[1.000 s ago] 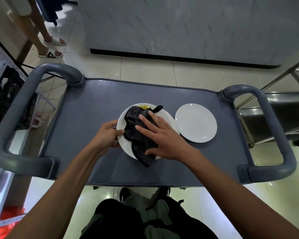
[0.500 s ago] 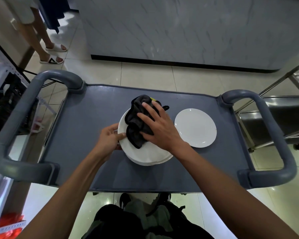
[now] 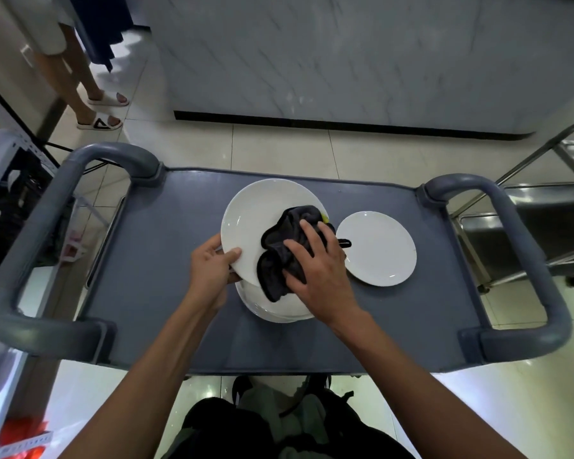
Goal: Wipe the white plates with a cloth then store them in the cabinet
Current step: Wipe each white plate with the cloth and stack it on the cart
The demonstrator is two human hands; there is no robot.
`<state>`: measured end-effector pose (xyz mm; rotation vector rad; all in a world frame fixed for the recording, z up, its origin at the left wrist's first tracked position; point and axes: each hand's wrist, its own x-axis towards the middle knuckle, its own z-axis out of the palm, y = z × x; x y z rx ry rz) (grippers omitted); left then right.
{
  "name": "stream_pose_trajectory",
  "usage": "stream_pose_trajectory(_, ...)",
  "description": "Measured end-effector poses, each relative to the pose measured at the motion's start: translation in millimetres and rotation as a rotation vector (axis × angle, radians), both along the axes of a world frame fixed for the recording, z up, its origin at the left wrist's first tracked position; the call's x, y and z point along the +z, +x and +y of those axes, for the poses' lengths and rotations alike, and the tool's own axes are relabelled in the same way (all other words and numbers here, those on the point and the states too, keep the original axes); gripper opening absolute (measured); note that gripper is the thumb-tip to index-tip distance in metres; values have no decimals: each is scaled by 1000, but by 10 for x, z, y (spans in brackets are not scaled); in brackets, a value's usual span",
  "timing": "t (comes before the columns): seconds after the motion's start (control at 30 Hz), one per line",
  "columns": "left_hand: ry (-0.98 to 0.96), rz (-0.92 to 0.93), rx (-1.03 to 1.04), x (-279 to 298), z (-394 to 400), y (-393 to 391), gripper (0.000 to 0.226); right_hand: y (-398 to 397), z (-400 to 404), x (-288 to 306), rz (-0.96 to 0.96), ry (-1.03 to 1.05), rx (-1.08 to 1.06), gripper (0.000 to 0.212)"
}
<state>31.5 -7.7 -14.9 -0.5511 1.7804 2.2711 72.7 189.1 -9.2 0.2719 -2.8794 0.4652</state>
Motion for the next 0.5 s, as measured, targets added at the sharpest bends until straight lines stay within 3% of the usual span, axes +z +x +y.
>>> stream_pose_trajectory(0.2, 18, 57, 2, 103, 65, -63, 33, 240, -346, 10, 10, -51, 104, 45)
stream_pose_trajectory(0.5, -5, 78, -32, 161, -89, -94, 34, 167, 136, 108, 70, 1, 162, 39)
